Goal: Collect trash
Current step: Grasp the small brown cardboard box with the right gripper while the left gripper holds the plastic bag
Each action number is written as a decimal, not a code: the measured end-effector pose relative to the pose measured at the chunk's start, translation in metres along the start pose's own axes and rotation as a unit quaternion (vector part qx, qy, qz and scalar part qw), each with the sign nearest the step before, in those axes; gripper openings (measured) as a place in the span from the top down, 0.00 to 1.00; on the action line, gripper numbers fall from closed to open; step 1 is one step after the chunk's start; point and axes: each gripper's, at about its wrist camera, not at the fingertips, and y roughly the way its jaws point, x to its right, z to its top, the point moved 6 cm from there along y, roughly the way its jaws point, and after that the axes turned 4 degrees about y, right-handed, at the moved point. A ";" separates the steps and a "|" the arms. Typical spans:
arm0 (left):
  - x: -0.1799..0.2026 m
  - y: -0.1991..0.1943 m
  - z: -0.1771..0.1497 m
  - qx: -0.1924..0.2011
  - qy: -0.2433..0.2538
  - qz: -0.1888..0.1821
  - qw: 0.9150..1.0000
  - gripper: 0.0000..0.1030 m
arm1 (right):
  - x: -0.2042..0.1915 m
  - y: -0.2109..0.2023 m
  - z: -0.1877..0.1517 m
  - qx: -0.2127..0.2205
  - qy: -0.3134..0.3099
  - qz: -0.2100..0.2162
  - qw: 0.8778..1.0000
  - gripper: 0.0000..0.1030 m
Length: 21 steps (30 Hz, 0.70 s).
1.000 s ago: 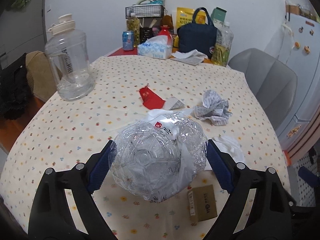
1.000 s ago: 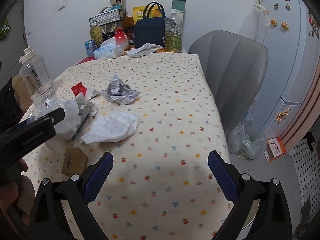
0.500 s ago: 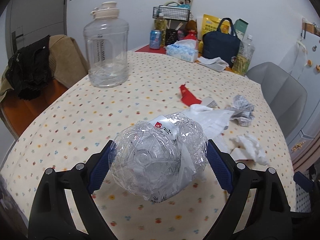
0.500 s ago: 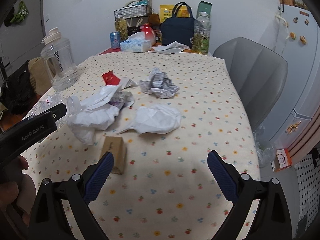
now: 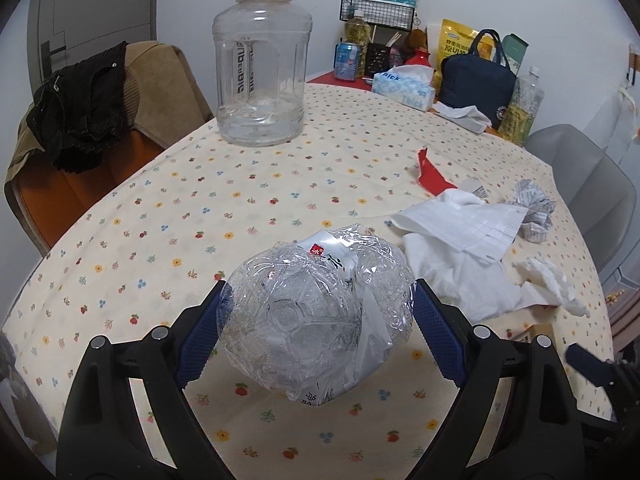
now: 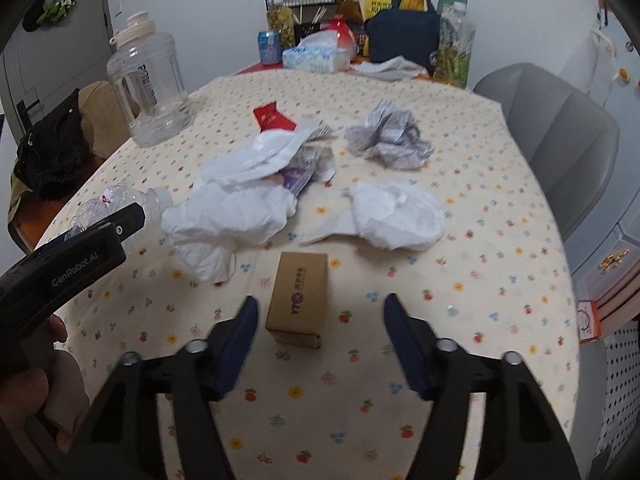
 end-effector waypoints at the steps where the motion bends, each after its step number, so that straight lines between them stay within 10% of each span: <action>1: 0.000 0.001 -0.001 -0.001 0.000 0.000 1.000 0.14 | -0.001 0.002 -0.002 -0.006 0.000 0.005 1.000 0.67; 21: 0.054 -0.039 0.008 0.038 0.030 -0.032 0.998 0.14 | 0.035 -0.051 -0.002 0.038 0.024 -0.002 0.999 0.73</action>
